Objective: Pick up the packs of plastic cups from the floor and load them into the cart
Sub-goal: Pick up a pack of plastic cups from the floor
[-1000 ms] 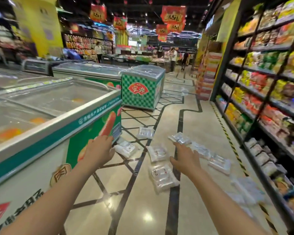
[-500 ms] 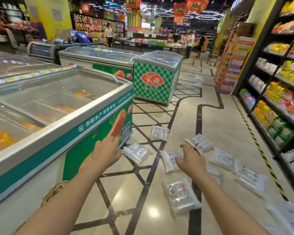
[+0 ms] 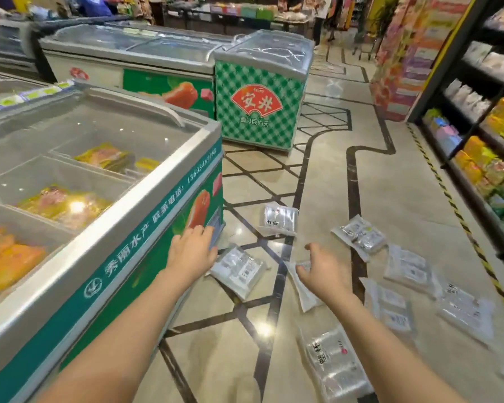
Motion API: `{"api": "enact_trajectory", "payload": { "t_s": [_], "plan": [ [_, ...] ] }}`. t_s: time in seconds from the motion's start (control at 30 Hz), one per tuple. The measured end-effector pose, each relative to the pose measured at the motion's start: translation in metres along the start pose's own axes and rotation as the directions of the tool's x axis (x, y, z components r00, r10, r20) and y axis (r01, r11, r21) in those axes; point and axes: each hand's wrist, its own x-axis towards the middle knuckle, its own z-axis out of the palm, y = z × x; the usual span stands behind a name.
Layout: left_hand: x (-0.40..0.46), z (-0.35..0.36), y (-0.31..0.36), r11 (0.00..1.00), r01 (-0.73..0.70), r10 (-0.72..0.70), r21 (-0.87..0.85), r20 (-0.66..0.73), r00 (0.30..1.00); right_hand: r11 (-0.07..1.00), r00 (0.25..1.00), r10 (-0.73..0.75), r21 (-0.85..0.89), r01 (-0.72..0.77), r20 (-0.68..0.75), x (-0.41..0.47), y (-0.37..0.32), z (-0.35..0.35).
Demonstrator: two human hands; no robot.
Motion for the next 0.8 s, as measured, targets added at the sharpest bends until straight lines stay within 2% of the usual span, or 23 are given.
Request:
{"api": "enact_trajectory", "payload": {
  "t_s": [0.37,0.47,0.53,0.63,0.8],
  "plan": [
    [0.233,0.159,-0.027,0.999,0.005,0.009,-0.047,0.287,0.958,0.992,0.978,0.125,-0.006,-0.126,0.168,0.245,0.005,0.109],
    [0.284,0.216,-0.037,0.994,0.004,0.029,-0.106,0.305,0.952,0.985,0.965,0.165,0.013,-0.171,0.205,0.303,0.017,0.151],
    [0.312,0.269,-0.046,0.988,-0.029,0.075,-0.151,0.307,0.949,0.980,0.958,0.182,0.034,-0.194,0.223,0.336,0.027,0.191],
    [0.354,0.354,-0.055,0.992,0.027,0.021,-0.120,0.387,0.922,0.970,0.947,0.216,0.055,-0.235,0.240,0.384,0.043,0.266],
    [0.411,0.523,-0.074,0.988,0.027,0.037,-0.151,0.410,0.911,0.923,0.919,0.298,0.168,-0.346,0.258,0.455,0.075,0.429]
  ]
}}
